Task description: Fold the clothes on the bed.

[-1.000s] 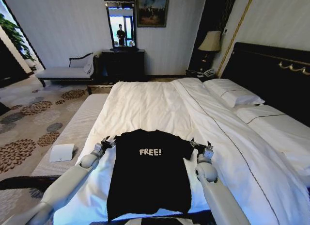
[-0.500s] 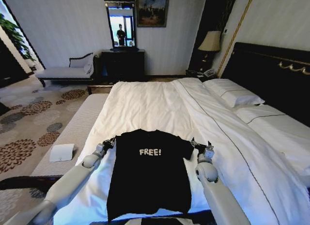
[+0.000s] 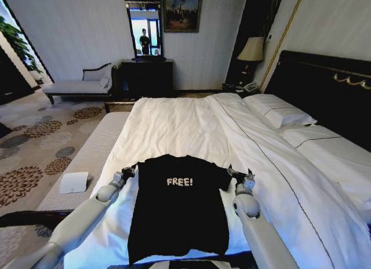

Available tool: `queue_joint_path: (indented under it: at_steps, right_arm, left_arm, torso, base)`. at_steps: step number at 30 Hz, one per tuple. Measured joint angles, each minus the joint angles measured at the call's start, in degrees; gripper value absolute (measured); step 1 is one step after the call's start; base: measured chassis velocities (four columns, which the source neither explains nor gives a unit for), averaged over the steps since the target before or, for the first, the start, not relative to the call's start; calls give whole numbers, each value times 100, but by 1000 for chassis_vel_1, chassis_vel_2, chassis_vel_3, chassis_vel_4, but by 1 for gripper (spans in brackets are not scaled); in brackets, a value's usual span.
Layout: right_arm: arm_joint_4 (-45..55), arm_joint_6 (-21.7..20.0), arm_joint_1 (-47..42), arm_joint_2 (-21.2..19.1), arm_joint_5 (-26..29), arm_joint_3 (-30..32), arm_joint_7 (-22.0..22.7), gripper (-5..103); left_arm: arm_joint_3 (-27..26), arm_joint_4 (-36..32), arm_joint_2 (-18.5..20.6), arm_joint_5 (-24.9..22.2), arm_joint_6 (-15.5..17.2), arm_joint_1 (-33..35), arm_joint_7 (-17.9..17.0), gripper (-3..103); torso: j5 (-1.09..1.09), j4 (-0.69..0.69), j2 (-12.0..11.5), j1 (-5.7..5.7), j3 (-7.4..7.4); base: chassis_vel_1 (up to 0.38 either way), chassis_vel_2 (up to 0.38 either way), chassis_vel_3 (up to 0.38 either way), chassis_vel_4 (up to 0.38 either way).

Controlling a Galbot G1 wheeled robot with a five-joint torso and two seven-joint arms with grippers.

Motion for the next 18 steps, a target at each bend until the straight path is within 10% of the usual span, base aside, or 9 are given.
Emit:
queue_joint_path:
  at_steps: [18]
  right_arm:
    - [30, 0, -45, 43, -40, -45, -15, 100]
  left_arm:
    - [-733, -1652, 670, -1230, 640, 897, -437, 0]
  torso:
    - [0, 0, 0, 0, 0]
  base:
    - [0, 0, 0, 0]
